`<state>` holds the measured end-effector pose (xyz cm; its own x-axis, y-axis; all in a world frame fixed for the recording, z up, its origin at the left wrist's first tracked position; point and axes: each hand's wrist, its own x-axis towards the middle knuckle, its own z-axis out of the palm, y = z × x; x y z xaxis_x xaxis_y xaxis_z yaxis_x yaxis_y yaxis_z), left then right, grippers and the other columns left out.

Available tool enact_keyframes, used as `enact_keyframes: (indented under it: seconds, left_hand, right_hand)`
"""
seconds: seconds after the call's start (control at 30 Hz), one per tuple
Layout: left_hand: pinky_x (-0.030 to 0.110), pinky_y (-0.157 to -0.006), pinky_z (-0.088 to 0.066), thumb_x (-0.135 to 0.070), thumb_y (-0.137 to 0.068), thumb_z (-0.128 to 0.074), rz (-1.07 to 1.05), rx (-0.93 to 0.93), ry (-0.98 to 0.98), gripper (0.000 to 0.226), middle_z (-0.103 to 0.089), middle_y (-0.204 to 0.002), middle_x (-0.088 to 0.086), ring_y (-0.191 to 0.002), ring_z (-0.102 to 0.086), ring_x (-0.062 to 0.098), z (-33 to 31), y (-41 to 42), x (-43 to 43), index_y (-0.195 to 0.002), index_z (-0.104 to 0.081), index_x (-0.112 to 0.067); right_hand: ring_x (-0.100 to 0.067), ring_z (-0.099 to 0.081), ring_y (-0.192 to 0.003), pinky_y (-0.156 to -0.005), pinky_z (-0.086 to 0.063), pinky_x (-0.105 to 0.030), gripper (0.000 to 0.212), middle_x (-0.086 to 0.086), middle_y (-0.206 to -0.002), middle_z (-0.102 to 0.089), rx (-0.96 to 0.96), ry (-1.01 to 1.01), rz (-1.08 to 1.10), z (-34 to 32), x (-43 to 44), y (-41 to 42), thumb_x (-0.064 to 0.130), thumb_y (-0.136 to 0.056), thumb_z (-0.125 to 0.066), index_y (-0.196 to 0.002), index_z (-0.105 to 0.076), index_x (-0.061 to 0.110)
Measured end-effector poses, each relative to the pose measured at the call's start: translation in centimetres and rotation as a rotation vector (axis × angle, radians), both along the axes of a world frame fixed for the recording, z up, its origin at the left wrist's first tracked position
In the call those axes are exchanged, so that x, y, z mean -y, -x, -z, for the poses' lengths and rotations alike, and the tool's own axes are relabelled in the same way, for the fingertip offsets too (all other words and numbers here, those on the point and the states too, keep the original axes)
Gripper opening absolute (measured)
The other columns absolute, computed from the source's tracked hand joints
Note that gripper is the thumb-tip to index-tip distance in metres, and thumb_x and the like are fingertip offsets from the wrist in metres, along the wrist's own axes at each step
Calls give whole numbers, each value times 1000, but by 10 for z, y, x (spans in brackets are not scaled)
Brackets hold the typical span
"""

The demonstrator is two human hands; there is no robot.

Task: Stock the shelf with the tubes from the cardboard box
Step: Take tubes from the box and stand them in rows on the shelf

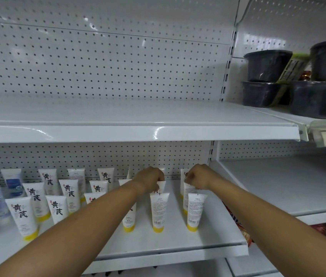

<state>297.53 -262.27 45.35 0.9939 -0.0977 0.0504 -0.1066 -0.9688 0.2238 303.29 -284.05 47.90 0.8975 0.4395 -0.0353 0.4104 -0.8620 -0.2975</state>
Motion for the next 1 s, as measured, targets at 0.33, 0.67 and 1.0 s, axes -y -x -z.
enact_keyframes:
  seconds: [0.33, 0.67, 1.0]
  left_hand:
    - [27, -78, -49, -10, -85, -69, 10, 12, 14, 24, -68, -116, 0, -102, -64, 19, 3, -3, -3, -107, -70, -20]
    - [24, -75, -45, -11, -86, -71, 19, 21, 50, 24, -68, -115, -2, -103, -64, 18, 3, 0, -5, -107, -70, -21]
    - [23, -74, -44, -11, -85, -72, 27, 17, 78, 27, -67, -119, -1, -105, -64, 18, 2, 1, -6, -111, -70, -20]
  right_hand:
    - [-19, -64, -77, -75, -52, -29, 31, -2, -74, -67, -4, 1, 47, 6, -9, -1, 34, -88, -59, -64, -65, 15]
    - [-18, -55, -117, -85, -44, -20, 40, -1, -131, -59, -5, 97, -77, 1, -17, -6, 1, -81, -67, -116, -69, 19]
    - [-24, -62, -109, -94, -52, -37, 49, -10, -120, -67, 24, 59, 0, 6, -10, -5, 12, -77, -79, -123, -64, 6]
